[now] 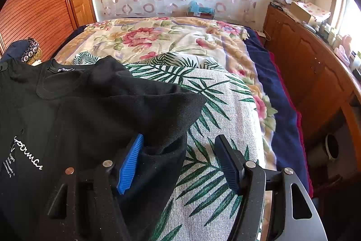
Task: Fold small clothes
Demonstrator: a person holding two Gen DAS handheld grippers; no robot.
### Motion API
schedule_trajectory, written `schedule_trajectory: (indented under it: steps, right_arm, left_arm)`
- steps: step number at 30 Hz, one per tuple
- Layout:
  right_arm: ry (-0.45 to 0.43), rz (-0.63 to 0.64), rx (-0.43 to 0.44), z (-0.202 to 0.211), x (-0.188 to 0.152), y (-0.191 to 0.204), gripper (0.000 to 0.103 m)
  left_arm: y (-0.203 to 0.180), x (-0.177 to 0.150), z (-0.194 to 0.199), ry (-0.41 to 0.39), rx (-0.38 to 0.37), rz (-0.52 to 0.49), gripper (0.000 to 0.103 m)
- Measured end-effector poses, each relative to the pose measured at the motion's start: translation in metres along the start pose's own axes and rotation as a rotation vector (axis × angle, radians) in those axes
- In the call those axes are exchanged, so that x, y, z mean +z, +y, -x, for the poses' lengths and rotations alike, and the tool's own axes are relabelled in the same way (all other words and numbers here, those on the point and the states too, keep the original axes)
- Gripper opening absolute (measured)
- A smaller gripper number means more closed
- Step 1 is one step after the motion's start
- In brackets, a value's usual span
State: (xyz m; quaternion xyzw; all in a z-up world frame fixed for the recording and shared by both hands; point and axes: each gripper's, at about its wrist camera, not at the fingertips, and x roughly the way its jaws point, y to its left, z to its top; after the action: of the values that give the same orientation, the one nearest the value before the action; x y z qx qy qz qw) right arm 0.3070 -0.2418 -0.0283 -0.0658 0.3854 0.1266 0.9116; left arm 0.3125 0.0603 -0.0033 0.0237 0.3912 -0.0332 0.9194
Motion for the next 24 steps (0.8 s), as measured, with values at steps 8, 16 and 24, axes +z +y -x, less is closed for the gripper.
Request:
schedule_trajectory:
  steps: [8, 16, 24]
  right_arm:
    - [0.013, 0.004, 0.032, -0.005, 0.008, -0.003, 0.060]
    - [-0.025, -0.029, 0.097, 0.012, 0.013, 0.008, 0.006]
    - [-0.185, -0.010, 0.149, 0.107, -0.016, 0.022, 0.006]
  left_arm:
    - [-0.012, -0.007, 0.013, -0.032, -0.051, -0.021, 0.007]
    - [-0.015, -0.028, 0.058, -0.110, -0.102, -0.003, 0.007]
    - [-0.017, -0.075, 0.127, -0.183, -0.151, -0.010, 0.007]
